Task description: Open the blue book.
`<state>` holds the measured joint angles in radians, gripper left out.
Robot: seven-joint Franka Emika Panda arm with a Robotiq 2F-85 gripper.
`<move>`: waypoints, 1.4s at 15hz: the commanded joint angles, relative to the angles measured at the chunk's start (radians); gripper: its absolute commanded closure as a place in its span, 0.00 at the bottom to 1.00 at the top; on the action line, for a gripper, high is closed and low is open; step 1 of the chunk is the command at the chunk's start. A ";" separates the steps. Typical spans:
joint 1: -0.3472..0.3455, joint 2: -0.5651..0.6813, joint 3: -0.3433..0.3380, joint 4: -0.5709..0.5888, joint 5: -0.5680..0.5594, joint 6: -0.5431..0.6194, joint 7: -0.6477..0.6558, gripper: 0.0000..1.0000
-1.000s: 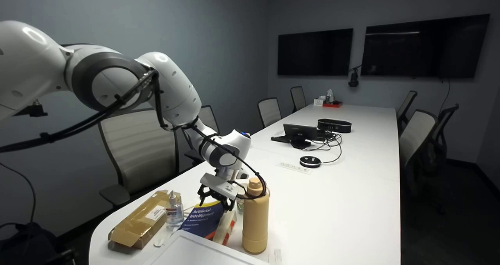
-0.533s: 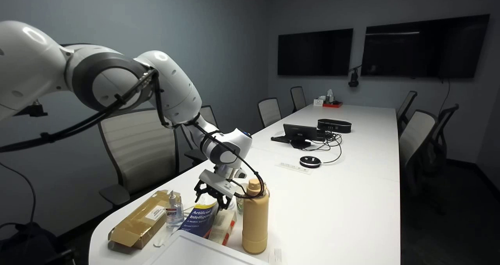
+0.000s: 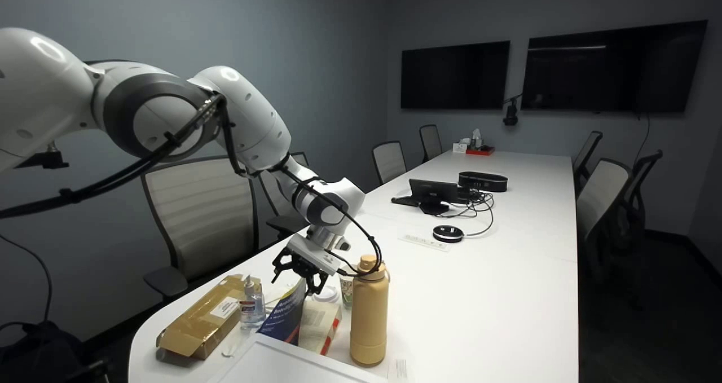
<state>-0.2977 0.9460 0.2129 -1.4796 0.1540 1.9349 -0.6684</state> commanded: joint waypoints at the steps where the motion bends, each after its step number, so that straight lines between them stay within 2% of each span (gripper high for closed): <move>1: 0.011 -0.012 0.001 0.026 0.043 -0.106 -0.054 0.00; 10: 0.032 0.019 0.002 0.123 0.128 -0.294 -0.159 0.00; 21: 0.066 0.035 0.006 0.119 0.213 -0.308 -0.234 0.00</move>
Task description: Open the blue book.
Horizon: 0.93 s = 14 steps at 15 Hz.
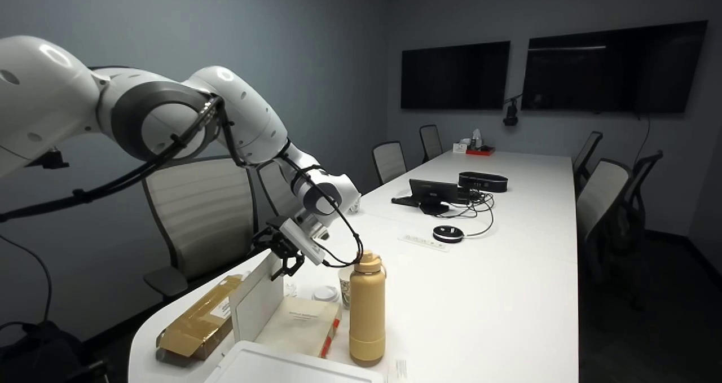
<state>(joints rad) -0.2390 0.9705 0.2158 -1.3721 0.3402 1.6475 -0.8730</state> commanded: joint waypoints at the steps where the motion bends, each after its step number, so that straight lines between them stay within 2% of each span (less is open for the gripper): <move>1: 0.009 0.013 0.004 0.011 0.032 -0.023 -0.037 0.00; 14: 0.039 0.022 0.006 0.001 0.043 -0.010 -0.061 0.00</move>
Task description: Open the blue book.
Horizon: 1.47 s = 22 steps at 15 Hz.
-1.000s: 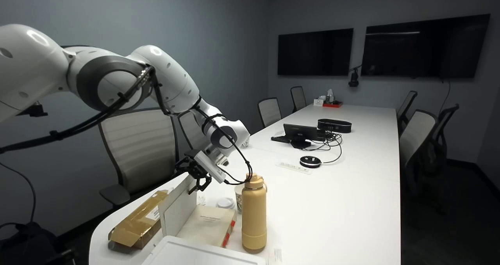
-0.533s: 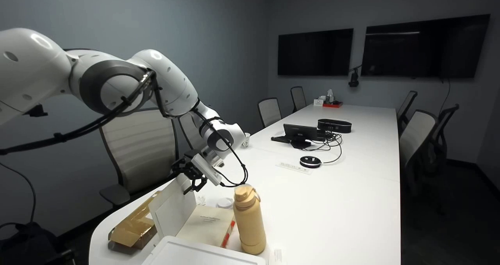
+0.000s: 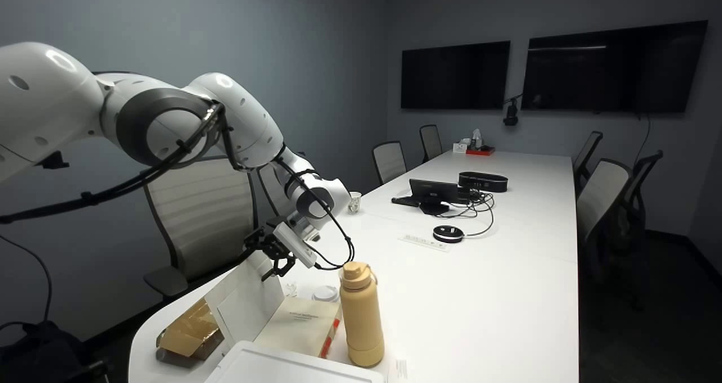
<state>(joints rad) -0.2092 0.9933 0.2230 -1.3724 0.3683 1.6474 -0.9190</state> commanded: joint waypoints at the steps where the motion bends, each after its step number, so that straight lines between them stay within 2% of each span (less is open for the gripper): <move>1: 0.011 -0.001 -0.002 0.001 0.014 -0.008 -0.015 0.00; 6: 0.023 -0.010 -0.010 -0.007 0.007 0.015 -0.003 0.00; 10: 0.031 -0.038 -0.023 -0.031 -0.004 0.079 0.008 0.00; 16: 0.041 -0.103 -0.038 -0.081 -0.030 0.209 0.024 0.00; 22: 0.081 -0.218 -0.079 -0.176 -0.108 0.406 0.089 0.00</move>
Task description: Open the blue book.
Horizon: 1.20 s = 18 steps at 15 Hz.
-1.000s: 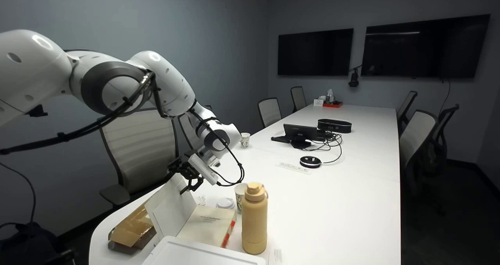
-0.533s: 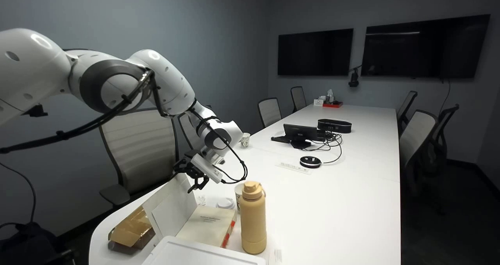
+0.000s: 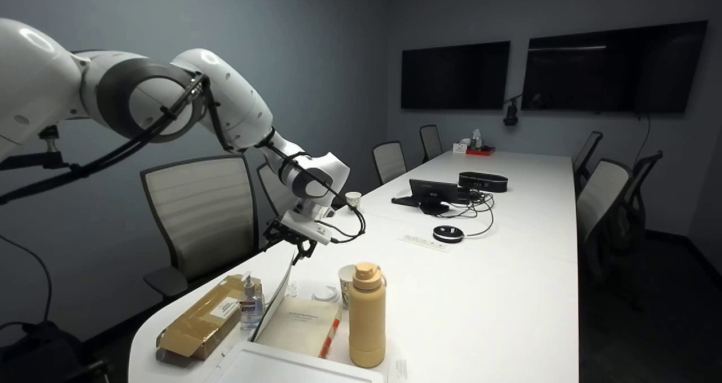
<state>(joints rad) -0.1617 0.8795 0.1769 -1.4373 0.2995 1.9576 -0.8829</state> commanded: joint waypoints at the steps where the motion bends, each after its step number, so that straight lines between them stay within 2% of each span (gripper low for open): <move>1: 0.043 -0.125 -0.042 -0.132 -0.061 0.133 0.075 0.00; 9: 0.105 -0.250 -0.103 -0.283 -0.253 0.350 0.301 0.00; 12: 0.100 -0.276 -0.102 -0.318 -0.298 0.358 0.357 0.00; 18: 0.055 -0.294 -0.078 -0.349 -0.274 0.324 0.335 0.00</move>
<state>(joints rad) -0.0868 0.6357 0.0867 -1.7275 0.0236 2.2884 -0.5571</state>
